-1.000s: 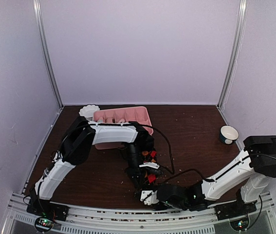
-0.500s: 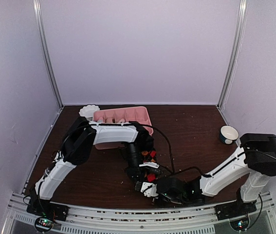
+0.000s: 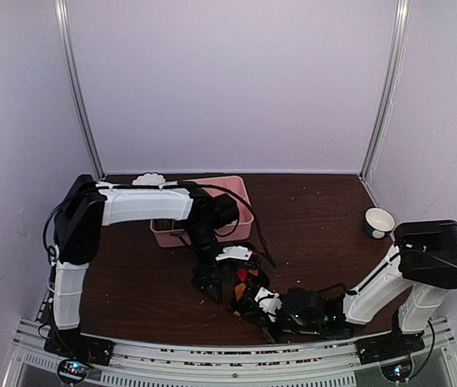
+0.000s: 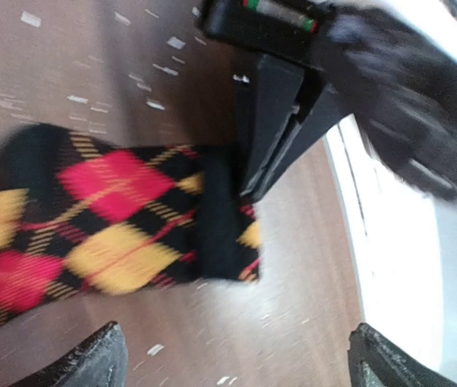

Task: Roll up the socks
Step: Roll the sock.

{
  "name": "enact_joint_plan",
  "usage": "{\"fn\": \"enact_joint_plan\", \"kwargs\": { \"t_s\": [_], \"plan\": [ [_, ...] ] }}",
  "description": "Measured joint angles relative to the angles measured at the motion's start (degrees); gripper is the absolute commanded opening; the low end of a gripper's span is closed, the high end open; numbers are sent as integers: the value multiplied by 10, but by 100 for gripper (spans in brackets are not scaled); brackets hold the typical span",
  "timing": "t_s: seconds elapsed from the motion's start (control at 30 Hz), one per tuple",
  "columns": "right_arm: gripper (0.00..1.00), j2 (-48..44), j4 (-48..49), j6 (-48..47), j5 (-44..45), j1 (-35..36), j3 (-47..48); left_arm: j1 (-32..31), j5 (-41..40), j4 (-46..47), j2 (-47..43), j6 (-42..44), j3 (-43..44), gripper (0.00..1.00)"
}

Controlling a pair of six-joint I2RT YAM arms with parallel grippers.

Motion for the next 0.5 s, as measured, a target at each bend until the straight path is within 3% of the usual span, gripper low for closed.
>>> {"fn": "enact_joint_plan", "kwargs": {
  "t_s": [0.2,0.33,0.43,0.5],
  "plan": [
    [0,18,80,82,-85,-42,-30,4,-104,149,-116,-66,-92,98],
    [0,28,94,115,-147,-73,-28,28,-131,171,-77,-77,-87,98],
    [0,36,94,139,-195,-99,-20,41,-148,238,-70,-70,-166,98],
    [0,42,96,157,-227,-116,-16,35,-152,269,-108,-52,-229,88]
  ]
}}
